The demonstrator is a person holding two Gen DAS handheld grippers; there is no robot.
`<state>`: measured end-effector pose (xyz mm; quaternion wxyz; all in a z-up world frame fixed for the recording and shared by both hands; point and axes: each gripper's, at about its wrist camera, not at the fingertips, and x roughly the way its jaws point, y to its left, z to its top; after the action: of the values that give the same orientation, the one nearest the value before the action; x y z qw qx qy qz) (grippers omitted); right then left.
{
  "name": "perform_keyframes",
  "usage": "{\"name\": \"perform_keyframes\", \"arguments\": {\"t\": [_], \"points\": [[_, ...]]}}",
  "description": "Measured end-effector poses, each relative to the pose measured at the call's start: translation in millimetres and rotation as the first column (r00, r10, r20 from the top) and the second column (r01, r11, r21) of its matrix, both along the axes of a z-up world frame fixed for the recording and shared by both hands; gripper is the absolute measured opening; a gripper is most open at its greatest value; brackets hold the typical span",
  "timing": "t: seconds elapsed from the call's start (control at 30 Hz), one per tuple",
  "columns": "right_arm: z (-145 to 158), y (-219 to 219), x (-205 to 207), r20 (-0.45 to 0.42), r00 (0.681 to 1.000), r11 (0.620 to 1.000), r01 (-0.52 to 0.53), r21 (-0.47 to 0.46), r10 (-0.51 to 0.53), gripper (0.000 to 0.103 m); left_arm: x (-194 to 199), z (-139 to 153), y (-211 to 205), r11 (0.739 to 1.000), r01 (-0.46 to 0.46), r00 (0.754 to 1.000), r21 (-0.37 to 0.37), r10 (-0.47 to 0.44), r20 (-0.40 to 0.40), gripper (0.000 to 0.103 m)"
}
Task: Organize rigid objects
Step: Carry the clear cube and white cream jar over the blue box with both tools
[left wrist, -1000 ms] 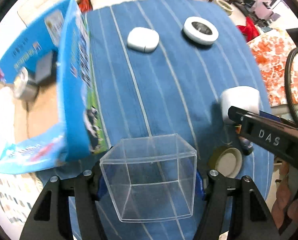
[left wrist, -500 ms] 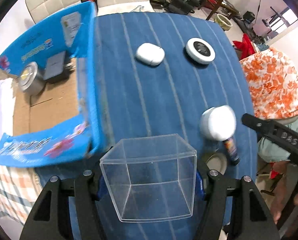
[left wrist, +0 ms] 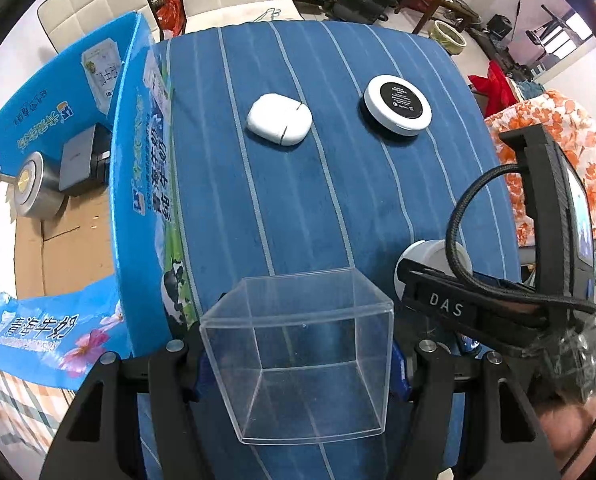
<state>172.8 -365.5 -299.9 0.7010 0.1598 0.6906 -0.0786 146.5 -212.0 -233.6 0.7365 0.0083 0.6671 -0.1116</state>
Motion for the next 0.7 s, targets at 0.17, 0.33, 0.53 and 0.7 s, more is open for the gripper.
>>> {"name": "perform_keyframes", "arguments": {"t": [0.17, 0.33, 0.53, 0.7], "points": [[60, 9, -15, 0.111, 0.994, 0.999, -0.011, 0.031, 0.007, 0.070, -9, 27, 10, 0.999, 0.001, 0.999, -0.035, 0.000, 0.039, 0.063], [129, 34, -21, 0.228, 0.971, 0.994, -0.092, 0.055, 0.077, 0.070, -18, 68, 31, 0.999, 0.010, 0.992, -0.049, -0.004, 0.126, 0.063], [187, 111, -24, 0.321, 0.932, 0.978, -0.201, 0.062, 0.171, 0.070, -23, 122, 88, 0.999, -0.024, 0.972, -0.023, 0.028, 0.232, 0.063], [208, 174, -23, 0.359, 0.903, 0.958, -0.279, 0.071, 0.236, 0.070, -20, 141, 140, 0.995, -0.098, 0.952, 0.022, 0.087, 0.293, 0.063]]}}
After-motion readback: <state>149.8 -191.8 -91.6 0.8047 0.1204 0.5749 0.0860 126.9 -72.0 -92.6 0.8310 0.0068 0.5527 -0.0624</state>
